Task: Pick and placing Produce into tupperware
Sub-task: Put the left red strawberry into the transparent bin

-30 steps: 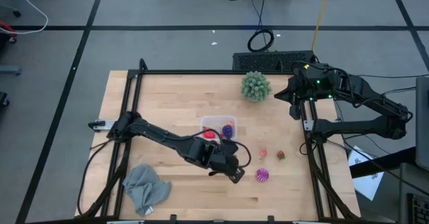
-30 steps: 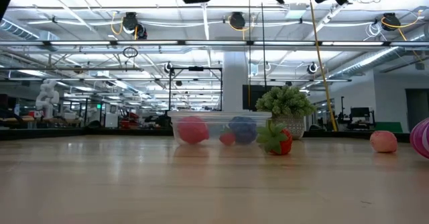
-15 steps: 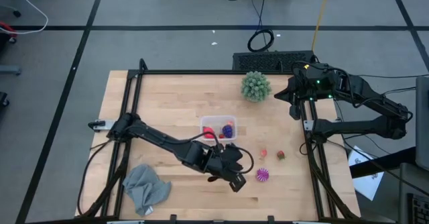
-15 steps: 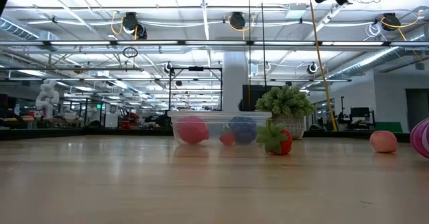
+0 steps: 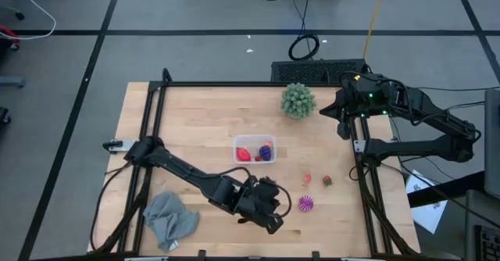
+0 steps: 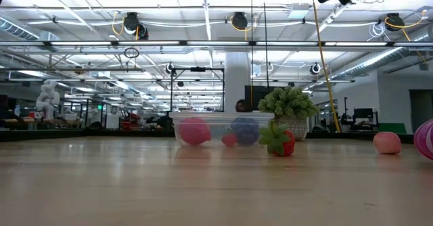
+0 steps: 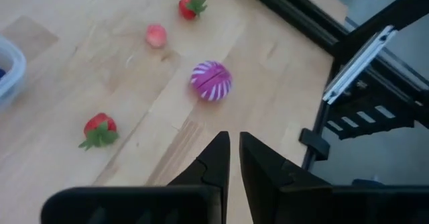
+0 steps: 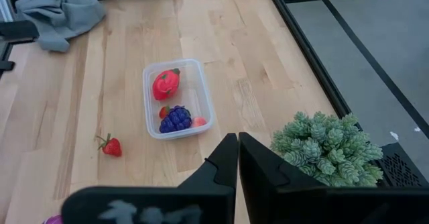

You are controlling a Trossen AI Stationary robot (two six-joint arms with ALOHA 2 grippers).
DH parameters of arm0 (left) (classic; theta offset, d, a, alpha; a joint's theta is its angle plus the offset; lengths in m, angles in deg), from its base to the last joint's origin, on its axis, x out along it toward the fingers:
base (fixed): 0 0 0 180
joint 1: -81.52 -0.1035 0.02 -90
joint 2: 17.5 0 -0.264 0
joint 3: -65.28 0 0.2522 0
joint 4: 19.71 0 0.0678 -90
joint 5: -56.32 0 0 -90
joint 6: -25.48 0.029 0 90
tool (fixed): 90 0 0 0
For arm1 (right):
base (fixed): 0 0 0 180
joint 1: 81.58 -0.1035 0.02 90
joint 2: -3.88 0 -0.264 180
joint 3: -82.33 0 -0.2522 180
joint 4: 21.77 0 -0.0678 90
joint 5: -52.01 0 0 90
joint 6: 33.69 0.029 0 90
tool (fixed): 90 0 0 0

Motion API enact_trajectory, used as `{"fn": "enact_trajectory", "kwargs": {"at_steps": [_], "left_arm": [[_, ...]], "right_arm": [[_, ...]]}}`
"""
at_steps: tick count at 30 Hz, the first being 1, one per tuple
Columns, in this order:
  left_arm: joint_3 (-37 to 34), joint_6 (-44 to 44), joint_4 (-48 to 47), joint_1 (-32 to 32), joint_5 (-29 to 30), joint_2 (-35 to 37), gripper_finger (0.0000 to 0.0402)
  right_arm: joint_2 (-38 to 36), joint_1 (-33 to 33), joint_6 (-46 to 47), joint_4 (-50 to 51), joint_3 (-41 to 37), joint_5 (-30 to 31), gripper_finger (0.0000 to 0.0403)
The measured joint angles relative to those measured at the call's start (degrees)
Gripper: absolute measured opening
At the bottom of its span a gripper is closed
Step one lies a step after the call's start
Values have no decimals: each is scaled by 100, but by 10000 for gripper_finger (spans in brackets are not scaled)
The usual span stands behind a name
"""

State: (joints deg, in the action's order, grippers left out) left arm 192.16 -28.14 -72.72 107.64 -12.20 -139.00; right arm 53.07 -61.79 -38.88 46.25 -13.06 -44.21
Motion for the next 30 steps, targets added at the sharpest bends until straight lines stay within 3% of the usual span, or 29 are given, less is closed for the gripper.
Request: {"fn": "enact_trajectory", "kwargs": {"at_steps": [11, 25, 30], "left_arm": [[-7, -210, -173, 257, 430, -258, 37], [-4, -179, -41, 181, 267, -729, 37], [-2, -160, -60, 103, 14, -914, 37]], "right_arm": [[2, 0, 0, 0, 0, -2, 4], [2, -1, 4, -305, -2, 0, 4], [0, -1, 638, -302, -4, 0, 4]]}}
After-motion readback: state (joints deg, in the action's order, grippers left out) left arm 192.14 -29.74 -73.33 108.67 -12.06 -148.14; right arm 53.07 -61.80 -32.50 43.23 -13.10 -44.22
